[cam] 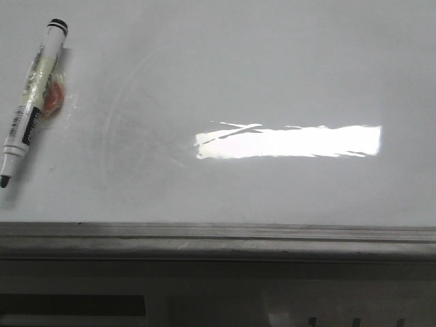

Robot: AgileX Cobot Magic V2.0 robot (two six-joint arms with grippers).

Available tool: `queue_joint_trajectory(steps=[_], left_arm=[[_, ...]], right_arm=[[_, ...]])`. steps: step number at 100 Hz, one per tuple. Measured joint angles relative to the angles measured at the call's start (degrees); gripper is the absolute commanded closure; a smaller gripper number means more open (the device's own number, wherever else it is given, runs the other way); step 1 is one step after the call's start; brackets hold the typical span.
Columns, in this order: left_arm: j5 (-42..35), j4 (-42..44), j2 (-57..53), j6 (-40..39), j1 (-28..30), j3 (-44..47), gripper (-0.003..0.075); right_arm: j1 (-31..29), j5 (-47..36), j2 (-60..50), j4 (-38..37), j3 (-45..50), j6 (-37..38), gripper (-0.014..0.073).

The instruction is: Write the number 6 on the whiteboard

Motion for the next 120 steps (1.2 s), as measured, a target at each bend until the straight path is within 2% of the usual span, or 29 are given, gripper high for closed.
queue_joint_trajectory(steps=[28,49,73,105,112,120], left_arm=[[0.0,-0.4,6.7,0.0,-17.1,0.0,0.0295],[-4.6,-2.5,16.6,-0.2,-25.0,0.0,0.0295],[-15.0,-5.7,30.1,-0.2,-27.8,0.0,0.0295],[-21.7,-10.2,41.1,-0.2,-27.9,0.0,0.0305],[-23.2,-11.4,42.1,-0.2,-28.0,0.0,0.0353],[-24.3,-14.3,42.8,-0.2,-28.0,-0.2,0.0479]], right_arm=[[0.0,-0.1,0.0,0.0,0.0,0.0,0.0657],[0.0,-0.2,0.0,0.0,0.0,0.0,0.0657],[0.0,-0.2,0.0,0.0,0.0,0.0,0.0657],[0.0,-0.3,0.0,0.0,0.0,0.0,0.0657],[0.0,-0.3,0.0,0.0,0.0,0.0,0.0657],[0.0,-0.3,0.0,0.0,0.0,0.0,0.0657]])
